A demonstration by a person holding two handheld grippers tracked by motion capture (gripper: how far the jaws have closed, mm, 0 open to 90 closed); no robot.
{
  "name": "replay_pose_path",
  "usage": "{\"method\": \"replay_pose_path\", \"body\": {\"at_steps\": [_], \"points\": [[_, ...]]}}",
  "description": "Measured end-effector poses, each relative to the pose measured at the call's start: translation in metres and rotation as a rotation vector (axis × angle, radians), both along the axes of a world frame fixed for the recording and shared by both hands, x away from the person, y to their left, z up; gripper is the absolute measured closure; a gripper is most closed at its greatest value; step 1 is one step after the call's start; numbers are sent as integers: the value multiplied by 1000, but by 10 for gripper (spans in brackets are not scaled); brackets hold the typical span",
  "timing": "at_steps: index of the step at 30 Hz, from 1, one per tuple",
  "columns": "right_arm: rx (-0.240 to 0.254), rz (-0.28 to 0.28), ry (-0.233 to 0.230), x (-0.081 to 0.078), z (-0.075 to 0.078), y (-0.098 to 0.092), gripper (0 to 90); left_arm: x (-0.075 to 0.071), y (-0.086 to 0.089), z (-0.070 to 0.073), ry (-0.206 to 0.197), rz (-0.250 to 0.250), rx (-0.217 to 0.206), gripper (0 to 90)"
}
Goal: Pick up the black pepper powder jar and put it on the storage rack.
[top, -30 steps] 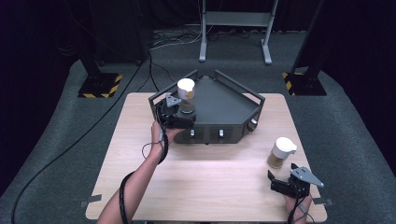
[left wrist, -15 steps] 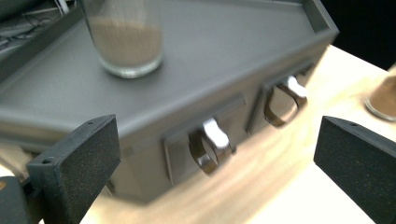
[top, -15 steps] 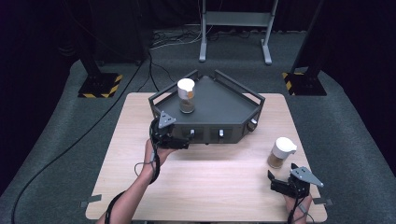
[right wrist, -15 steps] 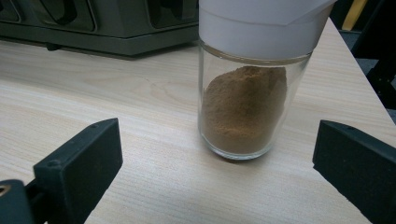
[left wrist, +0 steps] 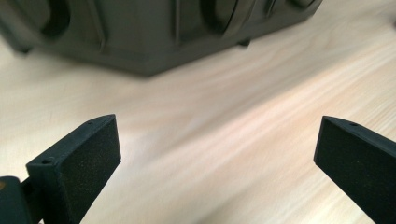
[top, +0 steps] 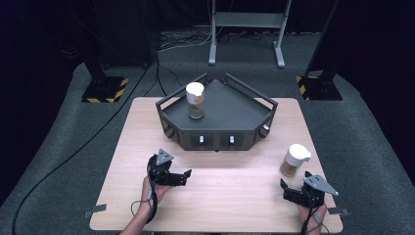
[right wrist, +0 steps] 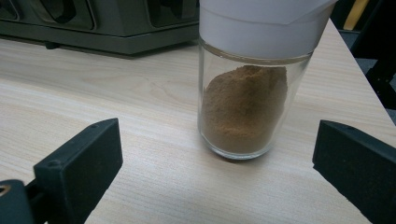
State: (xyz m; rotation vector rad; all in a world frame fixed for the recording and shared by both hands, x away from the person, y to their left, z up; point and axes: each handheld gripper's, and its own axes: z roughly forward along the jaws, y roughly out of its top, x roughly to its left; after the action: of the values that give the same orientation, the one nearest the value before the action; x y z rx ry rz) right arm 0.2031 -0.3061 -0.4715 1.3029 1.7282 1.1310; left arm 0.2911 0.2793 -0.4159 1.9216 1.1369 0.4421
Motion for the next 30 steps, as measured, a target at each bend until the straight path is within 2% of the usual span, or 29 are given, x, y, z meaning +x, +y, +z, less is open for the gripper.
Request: {"method": "replay_pose_path", "body": {"at_steps": [2,6,9,13,17,19,21,30], "points": [[2,-2,-1,0,0,0,6,-4,2,-4,9,19,21,2],[-2,-1,1,0,0,0,6,-10,7,-12,28,55,29,2],[-1,-2,1,0,0,0,6,-15,8,-16,33,74,54,1],[-3,-2,3,0,1,1,6,-18,11,-19,43,92,63,0],[-3,-4,3,0,1,1,6,-18,12,-23,53,111,59,0],[-2,-3,4,0,1,1,6,-20,13,-26,52,127,37,1],[-2,-4,2,0,0,1,6,-20,15,-28,59,128,31,1],[-1,-6,-1,0,0,1,6,-19,12,-29,66,126,42,0]]}}
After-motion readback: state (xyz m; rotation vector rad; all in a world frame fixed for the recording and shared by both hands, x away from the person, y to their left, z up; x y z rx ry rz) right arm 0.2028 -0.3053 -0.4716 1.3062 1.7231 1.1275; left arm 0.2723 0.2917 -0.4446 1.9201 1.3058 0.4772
